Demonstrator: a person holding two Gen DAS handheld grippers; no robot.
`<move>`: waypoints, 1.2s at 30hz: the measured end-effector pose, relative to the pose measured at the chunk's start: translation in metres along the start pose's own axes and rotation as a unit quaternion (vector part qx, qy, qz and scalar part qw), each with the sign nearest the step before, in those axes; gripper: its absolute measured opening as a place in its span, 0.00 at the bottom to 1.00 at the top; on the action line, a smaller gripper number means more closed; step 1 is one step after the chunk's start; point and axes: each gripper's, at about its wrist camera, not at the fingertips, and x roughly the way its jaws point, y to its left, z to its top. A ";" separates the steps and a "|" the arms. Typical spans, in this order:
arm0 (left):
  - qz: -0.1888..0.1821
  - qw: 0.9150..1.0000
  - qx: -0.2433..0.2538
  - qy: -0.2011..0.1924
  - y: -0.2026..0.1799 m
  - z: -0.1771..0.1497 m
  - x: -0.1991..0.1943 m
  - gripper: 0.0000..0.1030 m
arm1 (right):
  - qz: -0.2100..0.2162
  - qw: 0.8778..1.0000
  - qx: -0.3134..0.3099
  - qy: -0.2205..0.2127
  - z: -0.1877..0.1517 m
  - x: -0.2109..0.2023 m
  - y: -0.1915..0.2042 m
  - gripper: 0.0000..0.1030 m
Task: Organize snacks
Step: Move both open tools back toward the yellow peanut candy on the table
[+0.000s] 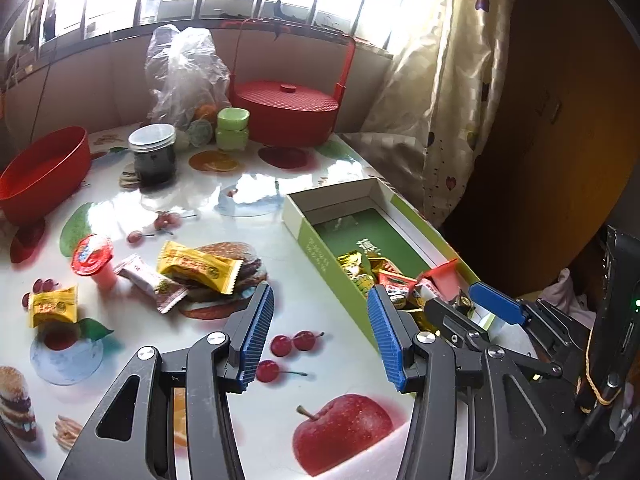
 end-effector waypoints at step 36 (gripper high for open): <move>0.108 0.991 -0.083 -0.016 0.132 -0.024 -0.039 0.49 | 0.089 0.992 -0.084 0.006 0.029 0.033 0.098 0.53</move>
